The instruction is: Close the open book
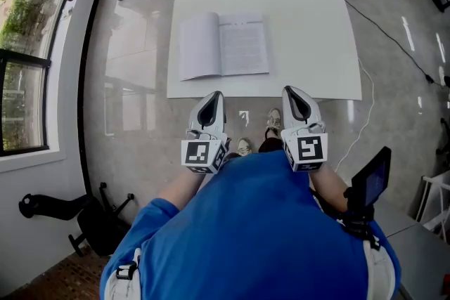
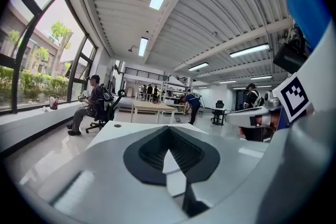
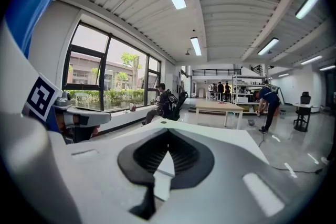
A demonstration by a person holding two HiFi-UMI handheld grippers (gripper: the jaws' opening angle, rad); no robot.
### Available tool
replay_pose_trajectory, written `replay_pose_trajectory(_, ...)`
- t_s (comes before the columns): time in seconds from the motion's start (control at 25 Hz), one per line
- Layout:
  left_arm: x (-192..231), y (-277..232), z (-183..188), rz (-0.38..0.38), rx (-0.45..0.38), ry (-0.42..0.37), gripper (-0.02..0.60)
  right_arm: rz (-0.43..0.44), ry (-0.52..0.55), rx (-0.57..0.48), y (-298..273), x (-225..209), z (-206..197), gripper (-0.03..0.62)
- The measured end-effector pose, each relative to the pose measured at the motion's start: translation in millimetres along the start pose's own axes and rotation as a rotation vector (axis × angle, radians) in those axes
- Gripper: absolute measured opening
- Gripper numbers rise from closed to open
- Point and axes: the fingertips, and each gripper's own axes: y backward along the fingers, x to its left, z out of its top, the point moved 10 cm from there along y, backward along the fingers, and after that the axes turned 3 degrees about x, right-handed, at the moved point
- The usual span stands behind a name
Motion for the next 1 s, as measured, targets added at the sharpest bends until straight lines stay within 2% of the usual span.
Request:
replay_pose_trajectory(0.32, 3, -75, 15, 0.095, 0.019, -0.007, 0.006, 0.077, 0.007, -0.012, -64, -64, 14, 0.003)
replay_pose_trajectory(0.6, 0, -113, 21, 0.179, 0.030, 0.016, 0.006, 0.156, 0.005, 0.039, -95, -95, 16, 0.002)
replay_pose_trajectory(1.0, 24, -128, 9, 0.162, 0.068, 0.024, 0.006, 0.162, 0.013, 0.074, -119, -90, 15, 0.002)
